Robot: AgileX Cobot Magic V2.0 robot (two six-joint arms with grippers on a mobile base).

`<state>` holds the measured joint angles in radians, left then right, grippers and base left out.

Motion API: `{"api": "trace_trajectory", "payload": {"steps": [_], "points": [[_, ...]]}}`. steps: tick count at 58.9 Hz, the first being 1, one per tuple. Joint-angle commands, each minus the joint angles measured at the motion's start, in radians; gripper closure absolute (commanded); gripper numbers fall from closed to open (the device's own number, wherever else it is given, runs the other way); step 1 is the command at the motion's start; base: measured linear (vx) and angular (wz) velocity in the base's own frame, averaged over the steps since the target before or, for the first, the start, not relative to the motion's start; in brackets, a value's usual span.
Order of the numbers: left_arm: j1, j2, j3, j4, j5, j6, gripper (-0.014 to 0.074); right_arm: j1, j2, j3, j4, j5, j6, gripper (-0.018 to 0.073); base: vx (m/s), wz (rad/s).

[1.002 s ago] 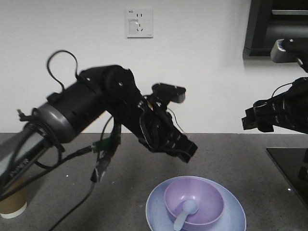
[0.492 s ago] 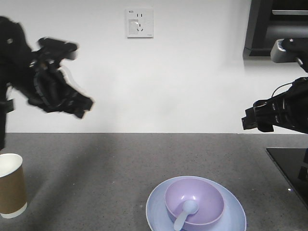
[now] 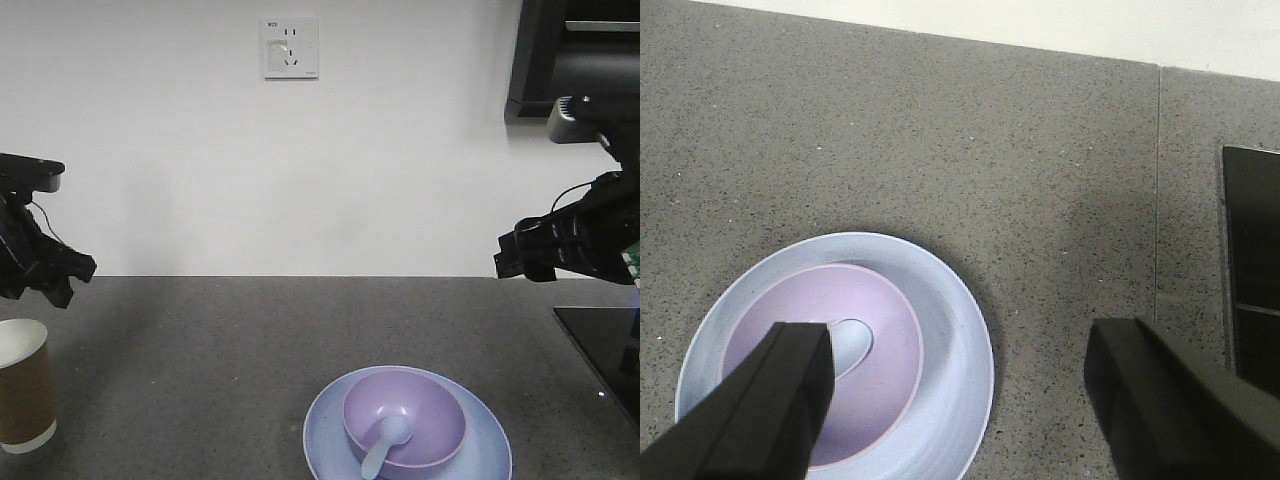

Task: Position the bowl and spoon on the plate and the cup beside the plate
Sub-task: 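Move the left gripper to the brown paper cup and grasp its rim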

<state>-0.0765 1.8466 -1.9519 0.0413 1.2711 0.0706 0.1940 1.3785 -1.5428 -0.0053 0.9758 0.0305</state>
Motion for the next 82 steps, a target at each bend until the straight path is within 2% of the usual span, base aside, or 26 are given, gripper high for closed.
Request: {"api": "trace_trajectory", "payload": {"steps": [1, 17, 27, 43, 51, 56, 62, 74, 82], "points": [[0.008, -0.059, -0.003, 0.002, -0.018, 0.003, 0.0129, -0.002, -0.018, -0.028, -0.013, -0.070, 0.001, -0.0018, 0.00, 0.00], [0.012, -0.058, 0.091, -0.013, -0.050, 0.006, 0.0129, -0.002, -0.015, -0.028, -0.012, -0.070, 0.001, -0.0018, 0.00, 0.00], [0.012, -0.058, 0.139, -0.065, -0.070, 0.037, 0.0129, -0.002, -0.015, -0.028, -0.012, -0.070, 0.001, -0.0018, 0.00, 0.00], [0.012, -0.047, 0.190, -0.047, -0.098, 0.032, 0.0168, -0.002, -0.015, -0.028, -0.012, -0.068, 0.001, -0.0018, 0.00, 0.00], [0.012, -0.029, 0.189, -0.032, -0.092, 0.017, 0.0257, -0.002, -0.015, -0.028, -0.012, -0.063, 0.001, -0.0018, 0.00, 0.00], [0.012, -0.028, 0.189, -0.028, -0.091, 0.017, 0.0377, -0.002, -0.015, -0.028, -0.012, -0.063, 0.001, -0.0018, 0.00, 0.00], [0.012, -0.029, 0.189, -0.021, -0.087, 0.030, 0.0601, -0.002, -0.015, -0.028, -0.012, -0.063, 0.001, -0.0018, 0.00, 0.00], [0.012, -0.034, 0.184, -0.011, -0.054, 0.019, 0.0603, -0.002, -0.015, -0.028, -0.012, -0.063, 0.001, -0.0018, 0.00, 0.00], [0.009, -0.040, 0.121, -0.073, -0.018, 0.003, 0.0601, -0.002, -0.015, -0.028, -0.012, -0.063, 0.001, -0.0018, 0.00, 0.00]]}}
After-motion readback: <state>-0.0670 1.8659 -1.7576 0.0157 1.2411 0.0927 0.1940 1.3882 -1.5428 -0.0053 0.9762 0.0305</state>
